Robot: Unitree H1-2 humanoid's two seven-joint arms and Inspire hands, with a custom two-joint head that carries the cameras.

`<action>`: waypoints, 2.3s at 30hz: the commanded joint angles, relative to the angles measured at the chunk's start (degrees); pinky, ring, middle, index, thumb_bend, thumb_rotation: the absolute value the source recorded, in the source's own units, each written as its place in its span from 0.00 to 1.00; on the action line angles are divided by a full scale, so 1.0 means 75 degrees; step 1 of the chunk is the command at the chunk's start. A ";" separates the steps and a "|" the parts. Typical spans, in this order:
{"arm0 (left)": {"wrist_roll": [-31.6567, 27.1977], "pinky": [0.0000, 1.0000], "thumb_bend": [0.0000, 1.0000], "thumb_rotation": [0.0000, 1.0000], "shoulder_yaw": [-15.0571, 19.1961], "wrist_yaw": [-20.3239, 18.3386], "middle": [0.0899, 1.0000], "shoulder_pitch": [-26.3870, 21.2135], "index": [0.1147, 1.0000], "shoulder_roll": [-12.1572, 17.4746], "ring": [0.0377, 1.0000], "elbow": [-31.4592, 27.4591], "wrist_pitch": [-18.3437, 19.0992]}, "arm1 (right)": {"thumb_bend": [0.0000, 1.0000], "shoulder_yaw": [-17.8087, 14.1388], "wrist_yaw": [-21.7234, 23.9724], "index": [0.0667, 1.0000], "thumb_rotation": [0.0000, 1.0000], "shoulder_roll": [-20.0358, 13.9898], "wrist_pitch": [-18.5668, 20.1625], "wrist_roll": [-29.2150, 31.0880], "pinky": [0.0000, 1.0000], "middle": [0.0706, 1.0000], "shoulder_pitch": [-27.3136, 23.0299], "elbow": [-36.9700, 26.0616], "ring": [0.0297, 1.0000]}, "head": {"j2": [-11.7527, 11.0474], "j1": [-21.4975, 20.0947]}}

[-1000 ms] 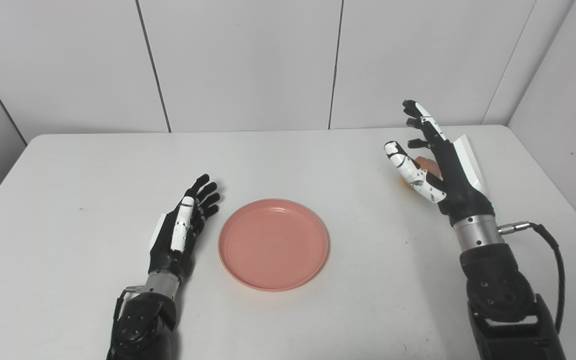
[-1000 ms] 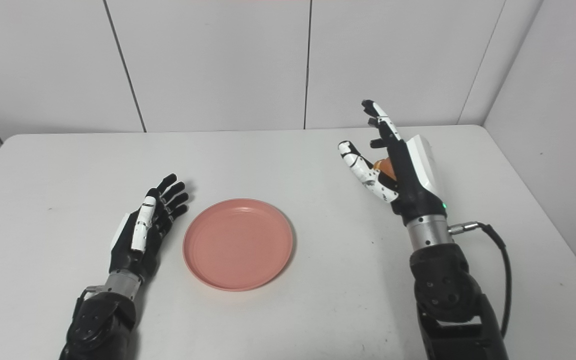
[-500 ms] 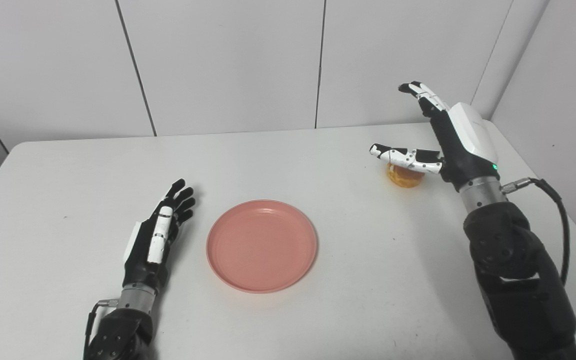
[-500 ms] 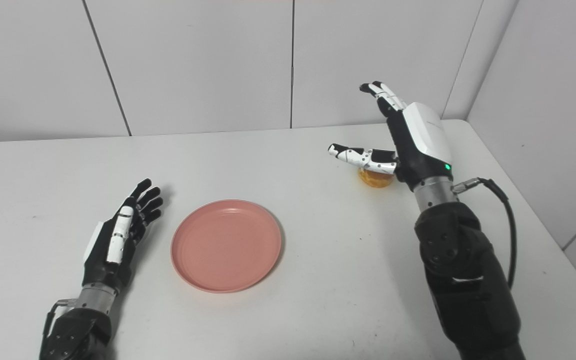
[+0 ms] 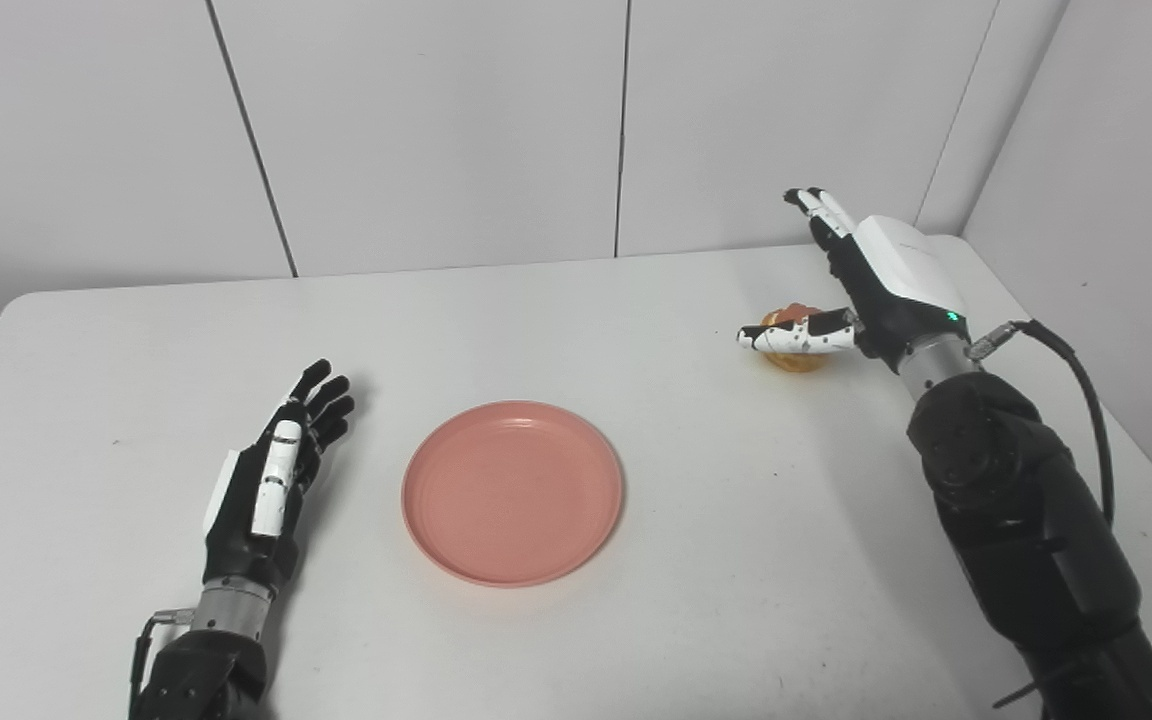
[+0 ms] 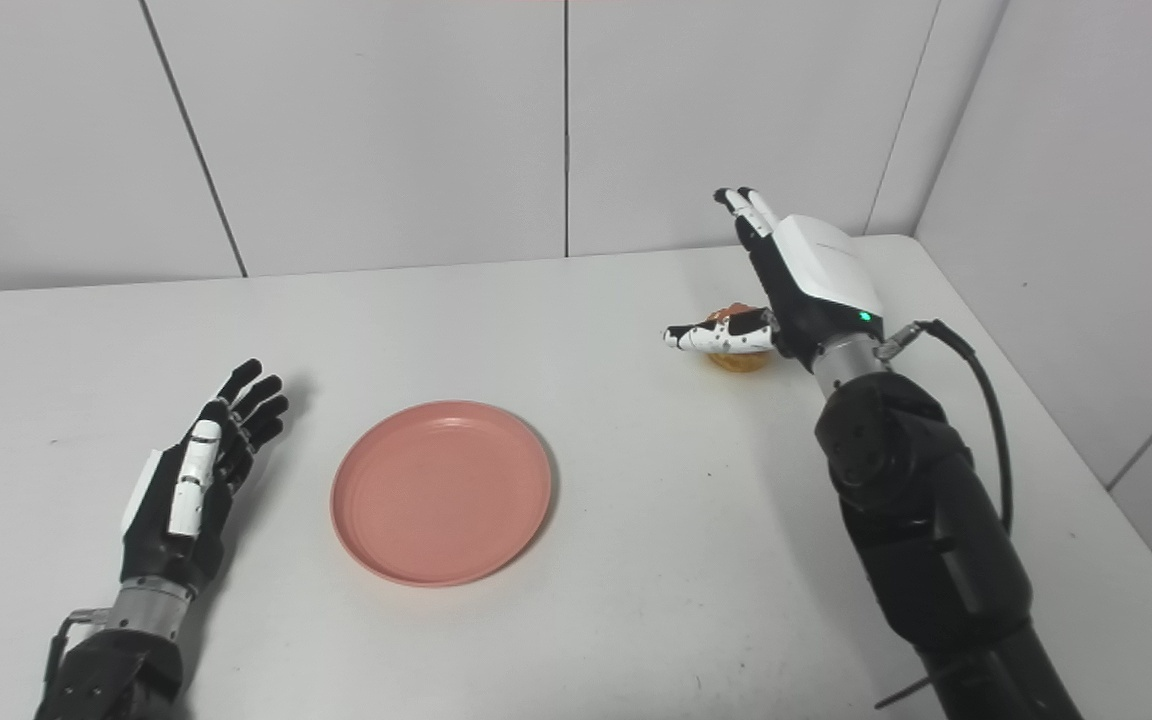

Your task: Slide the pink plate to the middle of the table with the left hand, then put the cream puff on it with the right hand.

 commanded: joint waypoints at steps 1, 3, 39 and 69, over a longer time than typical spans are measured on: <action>-0.0053 0.91 0.42 1.00 0.0033 -0.0087 0.88 0.0461 0.86 0.0091 0.88 0.0294 -0.0230 | 0.89 -0.0005 0.0037 0.96 0.39 -0.0245 0.0117 -0.0132 0.71 0.99 -0.0470 0.0030 0.93 | 0.0005 -0.0004; -0.0069 0.91 0.42 1.00 0.0029 -0.0113 0.88 0.0489 0.86 0.0112 0.88 0.0228 -0.0194 | 0.90 0.0071 0.0111 0.95 0.38 -0.0313 0.0128 -0.0166 0.71 0.99 -0.0568 0.0287 0.93 | 0.0021 -0.0027; -0.0171 0.93 0.42 1.00 0.0040 -0.0098 0.89 0.0753 0.86 0.0109 0.90 -0.0238 0.0027 | 0.87 0.0587 -0.0424 0.91 0.34 -0.0426 -0.0026 0.0315 0.74 0.93 -0.1631 0.3375 0.87 | 0.0159 -0.0275; -0.0170 0.93 0.44 1.00 0.0000 -0.0102 0.89 0.0842 0.86 0.0125 0.89 -0.0451 0.0192 | 0.88 0.1120 -0.0611 0.89 0.34 -0.0302 -0.0054 0.0742 0.75 0.91 -0.2323 0.4647 0.87 | 0.0314 -0.0158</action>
